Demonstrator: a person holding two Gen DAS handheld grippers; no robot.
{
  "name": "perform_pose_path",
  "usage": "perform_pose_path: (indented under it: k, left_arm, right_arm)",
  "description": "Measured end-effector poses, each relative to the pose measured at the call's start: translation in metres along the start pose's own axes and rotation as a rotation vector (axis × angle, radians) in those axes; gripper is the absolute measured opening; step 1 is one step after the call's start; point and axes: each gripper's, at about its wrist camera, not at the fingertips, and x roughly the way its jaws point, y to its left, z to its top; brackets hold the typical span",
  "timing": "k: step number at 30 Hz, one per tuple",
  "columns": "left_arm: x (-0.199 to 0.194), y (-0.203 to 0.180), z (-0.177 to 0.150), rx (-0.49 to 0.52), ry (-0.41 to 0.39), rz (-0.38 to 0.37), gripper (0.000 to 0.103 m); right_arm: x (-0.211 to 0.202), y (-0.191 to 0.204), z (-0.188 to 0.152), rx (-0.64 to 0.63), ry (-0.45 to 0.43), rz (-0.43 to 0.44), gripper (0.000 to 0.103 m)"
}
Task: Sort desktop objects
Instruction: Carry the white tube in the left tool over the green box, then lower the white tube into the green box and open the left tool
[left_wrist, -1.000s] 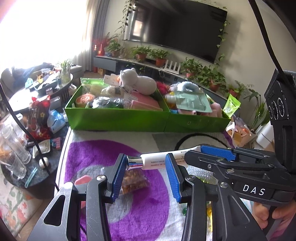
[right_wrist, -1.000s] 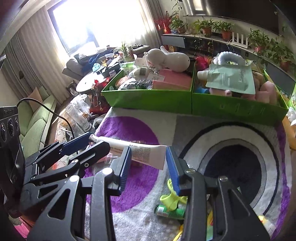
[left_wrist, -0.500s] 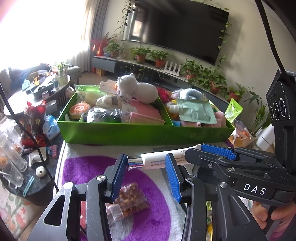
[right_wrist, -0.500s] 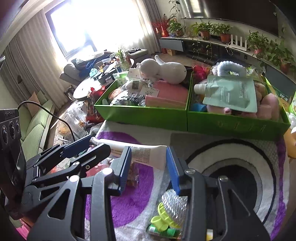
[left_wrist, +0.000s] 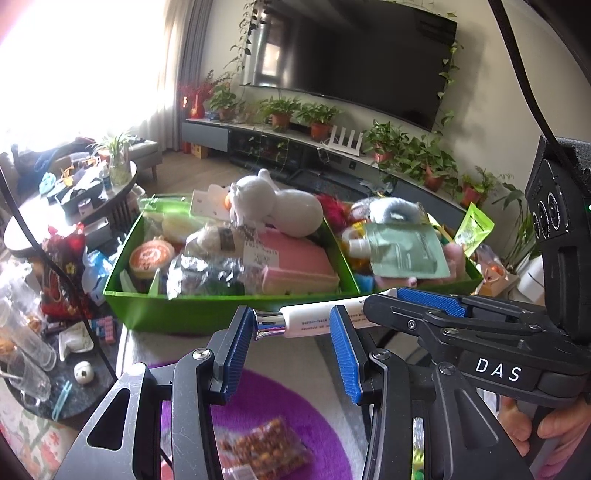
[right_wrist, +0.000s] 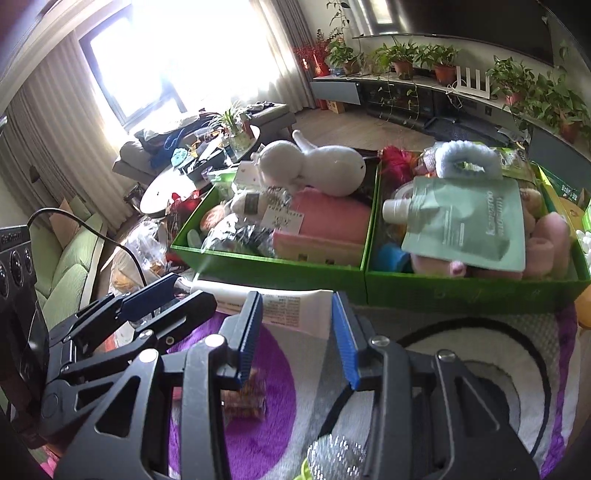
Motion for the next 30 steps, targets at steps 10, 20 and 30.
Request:
perform_pose_path:
  k: [10, 20, 30]
  left_arm:
    - [0.025, 0.008, 0.023, 0.005, 0.01, -0.004, 0.043]
    - [0.046, 0.012, 0.033, 0.02, 0.021, 0.006, 0.043]
    - [0.069, 0.018, 0.03, 0.013, 0.048, 0.001, 0.043]
  right_arm:
    - [0.019, -0.01, 0.029, 0.012, 0.008, -0.009, 0.04]
    - [0.034, -0.018, 0.041, 0.031, 0.02, -0.005, 0.039]
    - [0.056, -0.029, 0.044, 0.047, 0.051, -0.011, 0.039]
